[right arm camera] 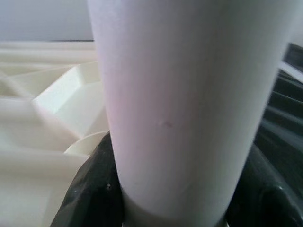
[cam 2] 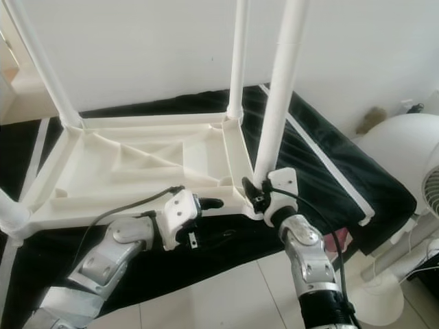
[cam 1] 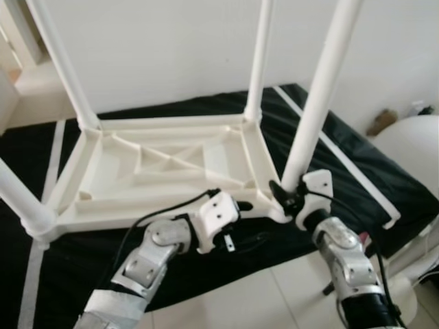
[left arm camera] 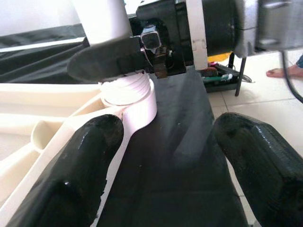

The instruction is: Building children table

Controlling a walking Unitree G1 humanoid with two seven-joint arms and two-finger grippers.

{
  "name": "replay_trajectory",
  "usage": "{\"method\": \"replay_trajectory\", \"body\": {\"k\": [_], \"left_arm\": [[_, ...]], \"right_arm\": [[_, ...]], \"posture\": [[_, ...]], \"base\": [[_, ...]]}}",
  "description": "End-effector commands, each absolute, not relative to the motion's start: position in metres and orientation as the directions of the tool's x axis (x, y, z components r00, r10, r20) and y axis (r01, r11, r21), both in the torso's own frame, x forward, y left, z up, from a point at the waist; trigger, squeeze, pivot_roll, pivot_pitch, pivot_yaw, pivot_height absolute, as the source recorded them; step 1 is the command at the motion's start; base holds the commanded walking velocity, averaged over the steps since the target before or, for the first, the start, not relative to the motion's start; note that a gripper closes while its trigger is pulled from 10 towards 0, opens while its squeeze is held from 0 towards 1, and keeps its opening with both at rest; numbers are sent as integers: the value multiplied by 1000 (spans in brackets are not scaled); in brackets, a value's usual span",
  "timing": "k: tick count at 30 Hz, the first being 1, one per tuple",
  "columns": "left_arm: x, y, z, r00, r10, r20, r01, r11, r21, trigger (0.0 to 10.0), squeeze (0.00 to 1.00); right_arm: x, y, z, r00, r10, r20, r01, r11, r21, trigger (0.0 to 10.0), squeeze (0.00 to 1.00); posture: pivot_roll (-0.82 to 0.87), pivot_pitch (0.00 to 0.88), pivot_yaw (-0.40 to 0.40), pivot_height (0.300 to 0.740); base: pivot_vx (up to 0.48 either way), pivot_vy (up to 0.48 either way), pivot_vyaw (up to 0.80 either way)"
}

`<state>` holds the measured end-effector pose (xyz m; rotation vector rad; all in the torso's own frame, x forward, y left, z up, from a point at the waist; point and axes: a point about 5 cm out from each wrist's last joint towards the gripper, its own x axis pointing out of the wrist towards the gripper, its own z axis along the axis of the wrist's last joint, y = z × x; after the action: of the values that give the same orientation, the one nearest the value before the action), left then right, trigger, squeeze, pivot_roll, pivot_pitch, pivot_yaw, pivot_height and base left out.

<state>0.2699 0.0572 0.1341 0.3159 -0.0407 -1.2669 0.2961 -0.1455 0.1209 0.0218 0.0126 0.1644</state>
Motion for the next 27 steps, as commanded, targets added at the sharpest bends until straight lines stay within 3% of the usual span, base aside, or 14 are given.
{"method": "replay_trajectory", "body": {"k": [1, 7, 8, 10, 11, 21, 22, 23, 27], "left_arm": [[267, 57, 134, 239, -957, -166, 951, 195, 241, 10000, 0], [269, 57, 136, 248, -955, -161, 949, 206, 241, 10000, 0], [270, 57, 137, 248, -955, -161, 949, 206, 241, 10000, 0], [270, 57, 137, 248, -955, -161, 949, 206, 240, 10000, 0], [270, 57, 138, 245, -956, -161, 948, 202, 244, 10000, 0], [271, 57, 139, 240, -957, -165, 949, 195, 247, 10000, 0], [271, 58, 139, 239, -957, -165, 950, 196, 243, 10000, 0], [270, 60, 136, 240, -955, -174, 952, 197, 235, 10000, 0], [270, 62, 133, 244, -953, -181, 953, 200, 230, 10000, 0]], "right_arm": [[287, -140, 94, 987, 69, -144, -58, 995, 80, 10000, 0], [284, -120, 101, 994, -10, -107, 32, 979, 200, 10000, 0], [283, -118, 102, 995, -2, -99, 22, 981, 194, 10000, 247], [282, -116, 103, 995, -2, -99, 20, 983, 184, 10000, 247], [280, -113, 106, 996, 39, -76, -24, 983, 180, 10000, 1000], [276, -130, 120, 988, 151, -29, -146, 981, 124, 10000, 1000], [275, -136, 122, 983, 183, -21, -180, 978, 108, 10000, 0], [276, -151, 127, 961, 275, 2, -275, 961, 28, 10000, 0], [278, -161, 131, 938, 347, -4, -347, 938, -22, 10000, 0]], "posture": [[-85, 0, 25, 740], [-92, 0, 33, 740], [-96, 0, 34, 740], [-96, 0, 34, 740], [-105, 0, 40, 740], [-115, 0, 37, 740], [-115, 0, 36, 740], [-115, 0, 35, 740], [-117, 0, 34, 740]], "base": [[0, 0, 0], [0, 0, 0], [0, 0, 0], [0, 0, 0], [0, 0, 0], [0, 0, 0], [0, 0, 0], [0, 0, 0], [0, 0, 0]]}}
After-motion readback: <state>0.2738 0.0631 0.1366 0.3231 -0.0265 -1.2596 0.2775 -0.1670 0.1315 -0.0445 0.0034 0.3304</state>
